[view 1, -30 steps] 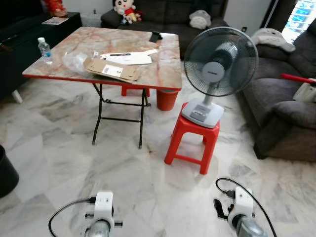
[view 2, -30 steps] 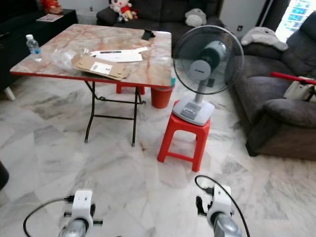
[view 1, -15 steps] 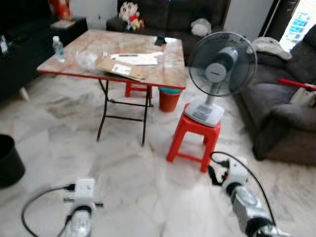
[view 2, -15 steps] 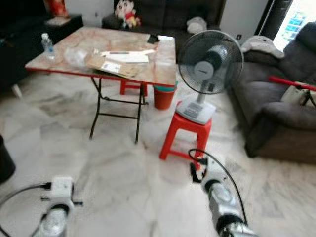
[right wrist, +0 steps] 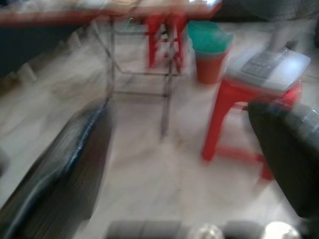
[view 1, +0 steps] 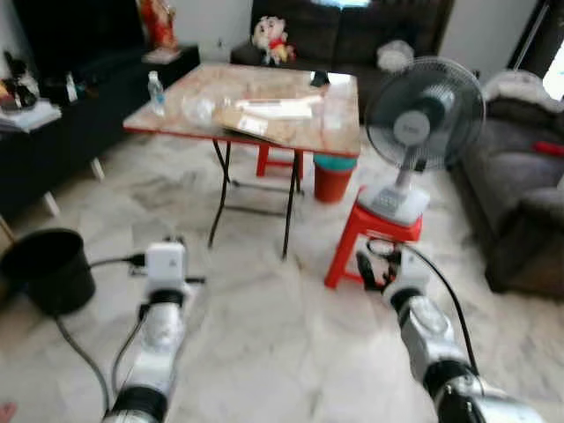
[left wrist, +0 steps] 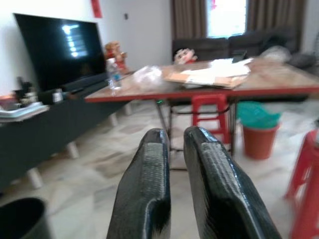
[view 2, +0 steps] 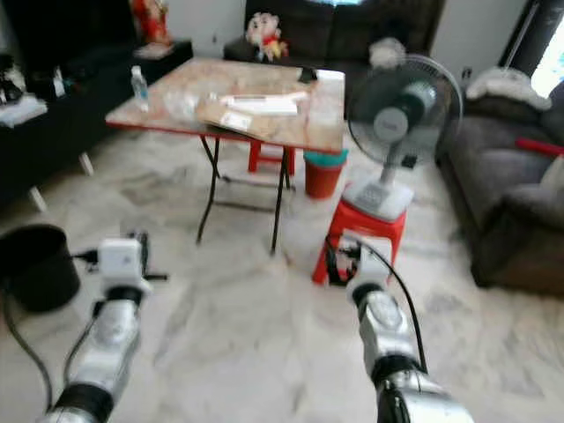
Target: Picking trash to rubbish bin
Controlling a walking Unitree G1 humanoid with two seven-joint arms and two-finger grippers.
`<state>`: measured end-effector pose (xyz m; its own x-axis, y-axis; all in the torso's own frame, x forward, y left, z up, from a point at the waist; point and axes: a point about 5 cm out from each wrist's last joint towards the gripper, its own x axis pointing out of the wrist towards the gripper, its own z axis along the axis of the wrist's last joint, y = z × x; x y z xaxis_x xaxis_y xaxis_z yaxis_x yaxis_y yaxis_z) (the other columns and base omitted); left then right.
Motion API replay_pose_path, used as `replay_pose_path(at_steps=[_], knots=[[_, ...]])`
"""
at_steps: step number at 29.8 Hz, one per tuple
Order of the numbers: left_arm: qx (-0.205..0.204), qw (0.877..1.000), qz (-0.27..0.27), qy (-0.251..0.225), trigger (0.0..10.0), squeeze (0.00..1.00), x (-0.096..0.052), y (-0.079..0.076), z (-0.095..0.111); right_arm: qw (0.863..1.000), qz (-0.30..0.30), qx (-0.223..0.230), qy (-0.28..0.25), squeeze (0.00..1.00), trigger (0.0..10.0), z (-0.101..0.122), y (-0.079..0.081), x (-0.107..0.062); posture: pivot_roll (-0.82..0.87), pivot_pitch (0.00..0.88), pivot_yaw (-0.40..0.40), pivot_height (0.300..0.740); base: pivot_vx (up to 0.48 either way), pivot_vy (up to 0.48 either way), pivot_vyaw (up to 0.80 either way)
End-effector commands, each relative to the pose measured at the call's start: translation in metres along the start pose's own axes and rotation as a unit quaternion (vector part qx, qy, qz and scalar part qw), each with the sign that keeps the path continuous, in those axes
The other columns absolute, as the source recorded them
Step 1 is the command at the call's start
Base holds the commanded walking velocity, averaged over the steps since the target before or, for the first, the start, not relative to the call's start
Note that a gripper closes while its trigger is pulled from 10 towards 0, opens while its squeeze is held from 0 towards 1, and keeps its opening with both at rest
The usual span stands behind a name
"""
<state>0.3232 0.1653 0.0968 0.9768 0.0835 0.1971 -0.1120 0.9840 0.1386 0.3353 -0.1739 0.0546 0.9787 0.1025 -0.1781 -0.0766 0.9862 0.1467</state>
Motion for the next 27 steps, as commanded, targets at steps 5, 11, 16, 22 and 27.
replay_pose_path(at_steps=[5, 11, 16, 22, 27], knots=[[-0.004, 0.999, -0.028, 0.026, 10.0, 0.00, 0.008, -0.015, 0.001, 0.997, 0.015, 0.002, -0.073, 0.00, 10.0, 0.039, 0.014, 0.016, -0.02, 0.000, -0.062, 0.740, 0.269, 0.000, 0.00], [-0.012, 0.999, -0.026, 0.018, 10.0, 0.00, 0.012, -0.014, 0.006, 0.995, 0.039, 0.006, -0.088, 0.00, 10.0, 0.046, 0.031, 0.019, -0.01, 0.000, -0.067, 0.740, 0.271, 0.000, 0.00], [-0.015, 0.999, -0.024, 0.019, 10.0, 0.00, 0.013, -0.014, 0.007, 0.994, 0.059, -0.024, -0.092, 0.00, 10.0, 0.049, 0.043, 0.022, 0.00, 0.000, -0.073, 0.740, 0.274, 0.000, 0.00], [-0.016, 0.999, -0.025, 0.018, 10.0, 0.00, 0.012, -0.016, 0.007, 0.993, 0.069, -0.025, -0.091, 0.00, 10.0, 0.048, 0.045, 0.021, 0.00, 0.000, -0.081, 0.740, 0.274, 0.000, 0.64], [-0.018, 0.999, -0.026, 0.017, 10.0, 0.00, 0.012, -0.017, 0.007, 0.992, 0.081, -0.030, -0.089, 0.00, 10.0, 0.046, 0.050, 0.021, 0.00, 0.000, -0.086, 0.740, 0.275, 0.000, 0.80]])
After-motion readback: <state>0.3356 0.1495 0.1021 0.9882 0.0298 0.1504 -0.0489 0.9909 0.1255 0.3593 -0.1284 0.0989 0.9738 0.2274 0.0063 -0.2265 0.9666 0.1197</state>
